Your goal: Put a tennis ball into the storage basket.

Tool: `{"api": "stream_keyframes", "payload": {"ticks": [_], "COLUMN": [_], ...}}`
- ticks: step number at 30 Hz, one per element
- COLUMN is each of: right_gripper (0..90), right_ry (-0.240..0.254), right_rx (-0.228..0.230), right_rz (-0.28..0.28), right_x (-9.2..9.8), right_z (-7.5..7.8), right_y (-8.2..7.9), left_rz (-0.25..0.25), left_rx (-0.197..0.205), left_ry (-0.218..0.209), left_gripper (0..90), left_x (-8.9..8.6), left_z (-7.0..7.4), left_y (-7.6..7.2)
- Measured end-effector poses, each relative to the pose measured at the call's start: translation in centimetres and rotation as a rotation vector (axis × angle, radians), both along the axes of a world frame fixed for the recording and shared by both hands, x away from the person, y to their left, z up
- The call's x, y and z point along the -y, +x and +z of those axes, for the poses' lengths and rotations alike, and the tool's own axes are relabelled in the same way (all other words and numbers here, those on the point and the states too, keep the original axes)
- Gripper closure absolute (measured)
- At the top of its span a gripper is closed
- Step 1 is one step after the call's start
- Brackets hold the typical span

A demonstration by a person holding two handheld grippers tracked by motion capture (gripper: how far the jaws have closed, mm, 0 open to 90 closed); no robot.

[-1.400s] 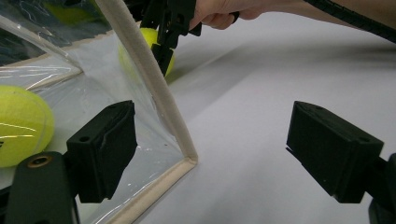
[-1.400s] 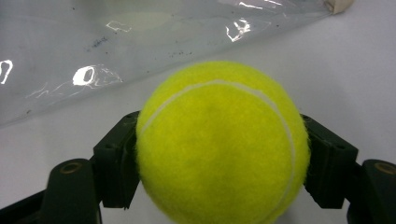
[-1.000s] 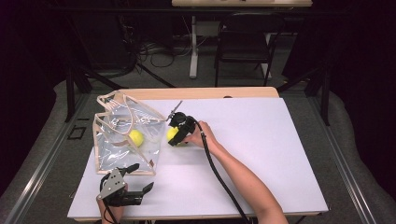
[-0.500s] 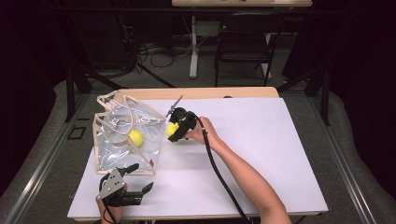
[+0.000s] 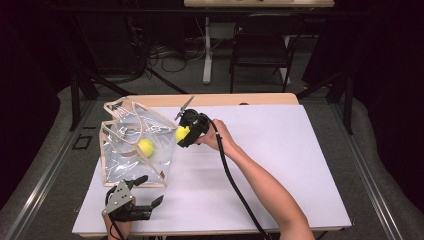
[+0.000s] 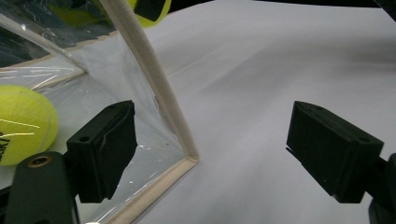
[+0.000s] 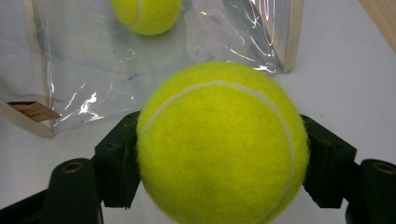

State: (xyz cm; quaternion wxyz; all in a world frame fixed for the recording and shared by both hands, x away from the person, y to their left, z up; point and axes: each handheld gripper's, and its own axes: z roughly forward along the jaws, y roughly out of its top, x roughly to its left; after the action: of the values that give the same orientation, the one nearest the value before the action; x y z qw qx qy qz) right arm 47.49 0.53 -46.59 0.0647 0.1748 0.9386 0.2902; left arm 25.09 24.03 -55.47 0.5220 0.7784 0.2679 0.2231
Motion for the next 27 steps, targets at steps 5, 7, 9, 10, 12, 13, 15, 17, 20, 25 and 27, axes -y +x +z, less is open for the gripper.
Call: {"api": "stream_keyframes", "payload": {"ticks": [5,7,9,10,12,13,15,17,20,25,27], "right_gripper": [25.8,25.8,25.8,25.8,25.8,25.8,25.8,25.8,25.8,25.8,25.8], "right_ry": [0.017,0.019,0.017,0.019,0.018,0.019,0.025,0.025,0.029,0.036,0.032], "right_rx": [0.017,0.024,0.032,0.035,0.044,0.046,0.049,0.053,0.062,0.079,0.083], "right_rz": [0.001,0.005,0.008,0.011,0.016,0.015,0.013,0.016,0.02,0.03,0.032], "right_x": [-0.1,-0.2,-0.2,-0.2,-0.2,-0.2,-0.2,-0.2,-0.2,-0.3,-0.4], "right_z": [1.4,1.9,2.4,2.6,3.1,3.3,3.7,4.1,4.6,5.5,5.9], "right_y": [-0.3,-0.4,-0.5,-0.5,-0.6,-0.6,-0.7,-0.8,-0.9,-1.0,-1.0], "left_rz": [-0.001,0.001,0.002,0.003,0.001,0.0,0.0,0.0,-0.002,-0.001,-0.001], "left_rx": [0.002,0.0,0.002,0.003,0.002,0.002,0.006,0.007,0.007,0.006,0.006], "left_ry": [-0.006,-0.006,-0.008,-0.008,-0.004,-0.005,-0.01,-0.011,-0.01,-0.011,-0.012], "left_gripper": [16.0,16.0,16.0,16.0,16.0,16.0,16.0,15.9,16.0,15.9,15.9], "left_x": [0.0,0.0,0.0,0.0,-0.1,-0.1,-0.1,-0.1,-0.1,-0.1,-0.1], "left_z": [-0.1,-0.1,-0.1,0.0,0.0,0.0,0.0,0.0,0.0,0.0,0.0], "left_y": [0.0,0.0,0.0,0.0,0.0,0.0,0.0,0.0,-0.1,-0.1,-0.1]}}
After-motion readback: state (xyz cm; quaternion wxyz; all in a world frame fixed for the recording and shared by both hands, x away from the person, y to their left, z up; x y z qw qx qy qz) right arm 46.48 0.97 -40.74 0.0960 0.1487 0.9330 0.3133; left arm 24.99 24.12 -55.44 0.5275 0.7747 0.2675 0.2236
